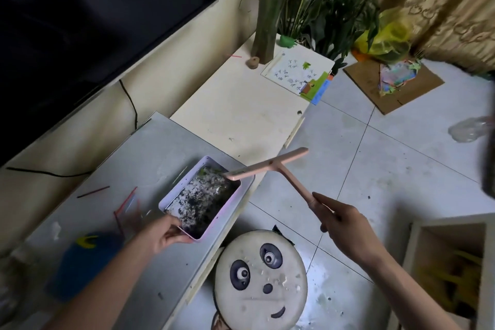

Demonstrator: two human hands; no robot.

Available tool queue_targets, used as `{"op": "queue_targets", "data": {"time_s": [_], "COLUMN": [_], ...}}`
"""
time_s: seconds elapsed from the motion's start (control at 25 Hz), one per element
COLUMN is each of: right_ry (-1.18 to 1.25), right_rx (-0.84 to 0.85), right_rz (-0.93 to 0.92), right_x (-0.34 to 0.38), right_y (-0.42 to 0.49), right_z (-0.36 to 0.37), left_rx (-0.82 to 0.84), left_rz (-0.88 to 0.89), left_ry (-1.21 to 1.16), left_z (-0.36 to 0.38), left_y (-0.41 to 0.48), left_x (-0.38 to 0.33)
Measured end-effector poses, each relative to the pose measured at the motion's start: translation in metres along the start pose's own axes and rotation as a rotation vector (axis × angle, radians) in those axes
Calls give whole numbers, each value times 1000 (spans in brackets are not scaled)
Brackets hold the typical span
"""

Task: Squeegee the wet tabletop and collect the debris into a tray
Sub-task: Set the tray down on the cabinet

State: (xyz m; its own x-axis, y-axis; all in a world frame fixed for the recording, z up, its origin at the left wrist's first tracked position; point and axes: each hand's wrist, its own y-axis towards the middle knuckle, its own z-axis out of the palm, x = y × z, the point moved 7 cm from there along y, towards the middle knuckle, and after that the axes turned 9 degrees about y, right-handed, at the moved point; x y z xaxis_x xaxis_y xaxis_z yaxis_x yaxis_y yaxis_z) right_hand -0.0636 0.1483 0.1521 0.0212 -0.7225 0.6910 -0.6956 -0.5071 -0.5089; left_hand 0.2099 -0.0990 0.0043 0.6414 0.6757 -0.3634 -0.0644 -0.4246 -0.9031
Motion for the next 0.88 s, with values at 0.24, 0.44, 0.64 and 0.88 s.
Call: {"op": "queue_targets", "data": {"time_s": [0.24, 0.44, 0.64, 0.88], "right_ry": [17, -25, -129, -254], "right_rx": [7, 12, 121, 229], "right_rz": [1, -138, -319, -461], "right_x": [18, 39, 56, 39], "right_y": [43, 100, 176, 265], "right_z": [23, 33, 61, 106], "left_rx": [73, -246, -752, -690], "left_rz": [49, 149, 471, 670], "left_ry": [-62, 498, 1199, 1249], "left_z": [7, -16, 14, 95], "left_y": [-1, -19, -63, -17], "left_x": [7, -22, -91, -148]}}
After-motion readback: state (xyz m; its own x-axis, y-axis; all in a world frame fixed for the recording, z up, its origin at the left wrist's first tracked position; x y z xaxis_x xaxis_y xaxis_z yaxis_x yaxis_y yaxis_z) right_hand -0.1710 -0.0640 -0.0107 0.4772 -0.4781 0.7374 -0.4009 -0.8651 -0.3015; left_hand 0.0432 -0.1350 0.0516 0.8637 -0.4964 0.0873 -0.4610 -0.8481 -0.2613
